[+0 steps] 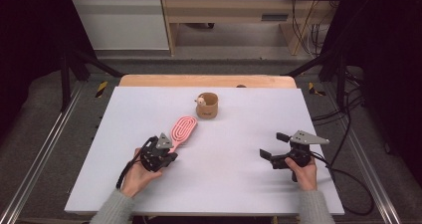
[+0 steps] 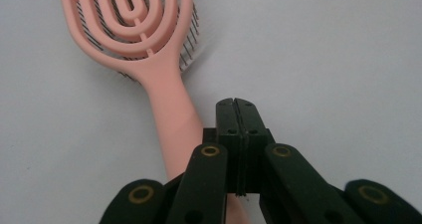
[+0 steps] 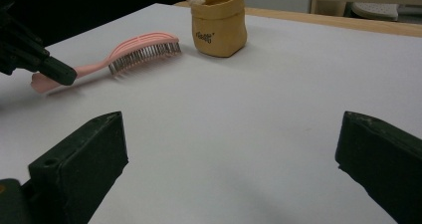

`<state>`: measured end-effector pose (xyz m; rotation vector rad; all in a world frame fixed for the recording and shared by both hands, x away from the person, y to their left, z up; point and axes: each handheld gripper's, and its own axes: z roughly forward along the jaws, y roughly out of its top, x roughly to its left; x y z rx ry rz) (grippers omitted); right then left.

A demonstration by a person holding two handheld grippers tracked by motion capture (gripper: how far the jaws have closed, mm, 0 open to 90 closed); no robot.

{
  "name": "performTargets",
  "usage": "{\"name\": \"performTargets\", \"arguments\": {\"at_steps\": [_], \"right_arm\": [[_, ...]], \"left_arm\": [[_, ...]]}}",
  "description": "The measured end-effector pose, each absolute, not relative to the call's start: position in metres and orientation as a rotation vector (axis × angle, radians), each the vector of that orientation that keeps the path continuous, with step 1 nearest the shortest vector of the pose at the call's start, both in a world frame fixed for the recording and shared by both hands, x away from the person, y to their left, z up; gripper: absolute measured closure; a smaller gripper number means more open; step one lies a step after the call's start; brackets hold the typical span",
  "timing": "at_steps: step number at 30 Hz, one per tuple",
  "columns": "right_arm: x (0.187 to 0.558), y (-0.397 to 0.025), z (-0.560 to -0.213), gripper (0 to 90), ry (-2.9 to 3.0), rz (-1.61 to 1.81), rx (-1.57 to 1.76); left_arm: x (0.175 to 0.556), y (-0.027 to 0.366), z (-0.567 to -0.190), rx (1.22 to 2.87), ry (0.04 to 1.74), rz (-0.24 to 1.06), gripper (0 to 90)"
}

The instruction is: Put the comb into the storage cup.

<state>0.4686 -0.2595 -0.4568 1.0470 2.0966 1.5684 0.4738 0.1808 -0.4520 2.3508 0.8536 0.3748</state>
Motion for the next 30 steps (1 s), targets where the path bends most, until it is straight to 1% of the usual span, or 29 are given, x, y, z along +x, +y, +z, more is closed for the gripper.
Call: {"name": "performTargets", "arguments": {"at_steps": [13,23,26,30], "right_arm": [[0.469,-0.26,-0.457,0.5,2.097,1.569,1.046],[0.469,-0.259,-0.457,0.4,2.098,1.569,1.046],[0.469,-0.259,-0.457,0.4,2.098,1.568,1.045],[0.469,-0.259,-0.457,0.4,2.099,1.567,1.043]], "left_arm": [[0.476,0.188,-0.452,2.353,0.88,0.404,90.0],[0.476,0.19,-0.448,2.327,0.864,0.38,89.8],[0.474,0.19,-0.443,2.294,0.85,0.373,88.0],[0.472,0.192,-0.437,2.245,0.851,0.372,80.5]]}}
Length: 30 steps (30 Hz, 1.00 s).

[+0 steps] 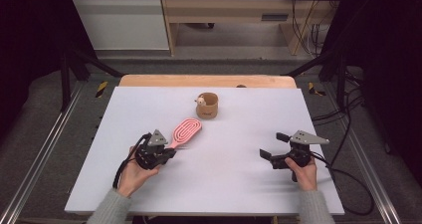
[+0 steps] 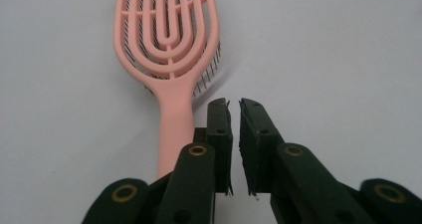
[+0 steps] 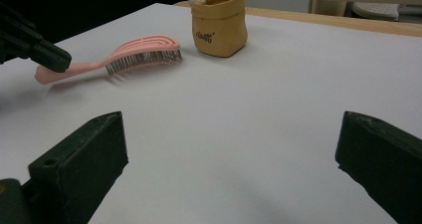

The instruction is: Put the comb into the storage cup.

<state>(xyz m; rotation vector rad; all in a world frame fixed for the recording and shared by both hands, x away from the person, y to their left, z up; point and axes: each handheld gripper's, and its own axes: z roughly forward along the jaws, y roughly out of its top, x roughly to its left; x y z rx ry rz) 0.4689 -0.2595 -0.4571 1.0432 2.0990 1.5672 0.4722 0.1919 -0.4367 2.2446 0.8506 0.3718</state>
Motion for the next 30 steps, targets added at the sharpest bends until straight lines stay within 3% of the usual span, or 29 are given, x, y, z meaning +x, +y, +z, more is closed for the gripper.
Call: {"name": "performTargets", "arguments": {"at_steps": [8,11,14,20,30], "right_arm": [[0.469,-0.26,-0.457,0.4,2.097,1.569,1.046],[0.469,-0.26,-0.457,0.4,2.096,1.57,1.046],[0.469,-0.26,-0.457,0.4,2.097,1.57,1.046],[0.469,-0.26,-0.457,0.4,2.097,1.57,1.046],[0.469,-0.259,-0.457,0.4,2.099,1.568,1.043]], "left_arm": [[0.473,0.199,-0.428,2.16,0.876,0.43,45.9],[0.473,0.203,-0.424,2.136,0.891,0.456,40.4],[0.473,0.205,-0.421,2.117,0.899,0.475,27.8],[0.472,0.209,-0.416,2.092,0.921,0.508,15.0],[0.472,0.216,-0.409,2.05,0.956,0.525,4.6]]}}
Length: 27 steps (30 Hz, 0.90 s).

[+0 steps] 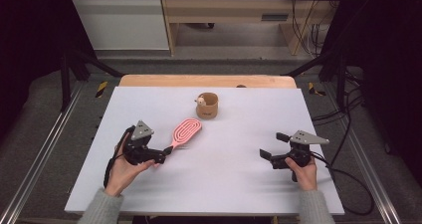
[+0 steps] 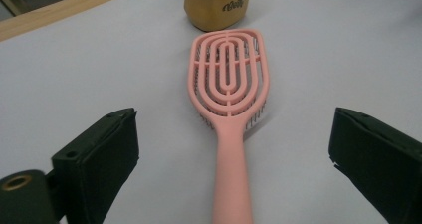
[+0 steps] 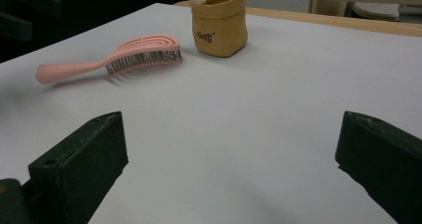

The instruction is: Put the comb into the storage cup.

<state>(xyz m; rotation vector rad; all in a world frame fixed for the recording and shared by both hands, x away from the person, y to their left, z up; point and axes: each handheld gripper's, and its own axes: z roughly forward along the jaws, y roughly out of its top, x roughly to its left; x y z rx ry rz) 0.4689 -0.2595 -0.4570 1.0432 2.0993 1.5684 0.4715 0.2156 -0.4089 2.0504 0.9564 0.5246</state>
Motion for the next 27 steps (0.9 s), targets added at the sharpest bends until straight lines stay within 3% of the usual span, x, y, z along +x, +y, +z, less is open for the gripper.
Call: {"name": "performTargets", "arguments": {"at_steps": [27], "right_arm": [[0.469,-0.26,-0.457,0.4,2.106,1.561,1.04]], "left_arm": [[0.476,0.212,-0.395,2.08,0.941,0.506,0.3]]}}
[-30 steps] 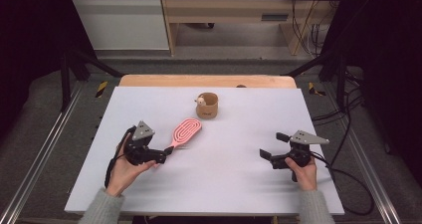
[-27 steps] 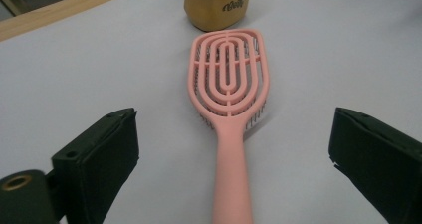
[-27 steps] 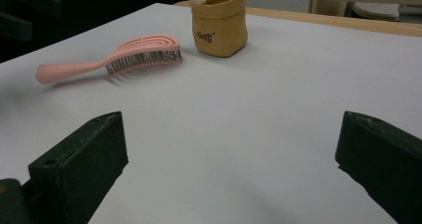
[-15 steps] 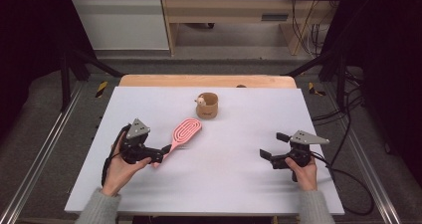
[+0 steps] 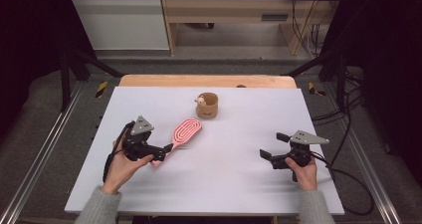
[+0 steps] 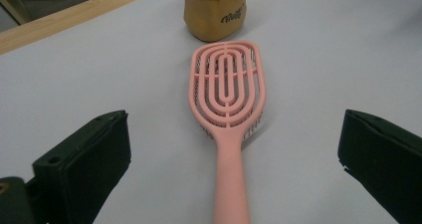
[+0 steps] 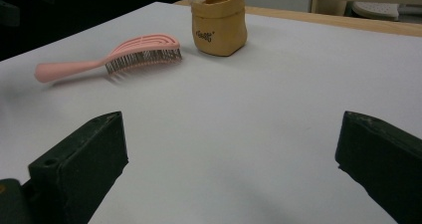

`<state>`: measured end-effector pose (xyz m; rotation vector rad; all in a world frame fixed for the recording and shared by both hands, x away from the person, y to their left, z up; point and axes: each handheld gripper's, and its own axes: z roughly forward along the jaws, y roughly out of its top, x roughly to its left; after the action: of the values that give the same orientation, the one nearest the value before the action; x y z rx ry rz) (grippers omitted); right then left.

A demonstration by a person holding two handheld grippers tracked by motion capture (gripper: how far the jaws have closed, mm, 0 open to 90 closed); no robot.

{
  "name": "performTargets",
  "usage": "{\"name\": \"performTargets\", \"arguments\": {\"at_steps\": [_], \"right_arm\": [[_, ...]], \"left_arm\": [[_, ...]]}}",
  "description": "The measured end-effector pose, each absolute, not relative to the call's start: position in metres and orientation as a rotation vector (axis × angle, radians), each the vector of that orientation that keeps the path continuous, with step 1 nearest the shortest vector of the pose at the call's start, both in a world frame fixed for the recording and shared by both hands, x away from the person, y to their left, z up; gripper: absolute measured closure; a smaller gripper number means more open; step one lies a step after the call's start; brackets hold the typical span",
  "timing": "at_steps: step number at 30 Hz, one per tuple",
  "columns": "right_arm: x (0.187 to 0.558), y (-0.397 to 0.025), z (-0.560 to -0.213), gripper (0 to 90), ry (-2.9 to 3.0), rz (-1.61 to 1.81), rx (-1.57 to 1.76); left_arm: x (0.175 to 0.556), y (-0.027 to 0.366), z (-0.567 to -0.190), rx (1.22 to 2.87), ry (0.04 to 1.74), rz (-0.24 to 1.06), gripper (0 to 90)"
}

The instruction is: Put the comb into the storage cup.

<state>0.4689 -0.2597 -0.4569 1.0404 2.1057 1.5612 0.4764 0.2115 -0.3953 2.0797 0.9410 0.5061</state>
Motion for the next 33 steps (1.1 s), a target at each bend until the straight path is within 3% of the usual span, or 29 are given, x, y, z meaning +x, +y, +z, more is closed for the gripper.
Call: {"name": "performTargets", "arguments": {"at_steps": [33], "right_arm": [[0.469,-0.26,-0.457,0.4,2.107,1.559,1.04]], "left_arm": [[0.501,0.2,-0.425,2.159,0.993,0.439,0.5]]}}
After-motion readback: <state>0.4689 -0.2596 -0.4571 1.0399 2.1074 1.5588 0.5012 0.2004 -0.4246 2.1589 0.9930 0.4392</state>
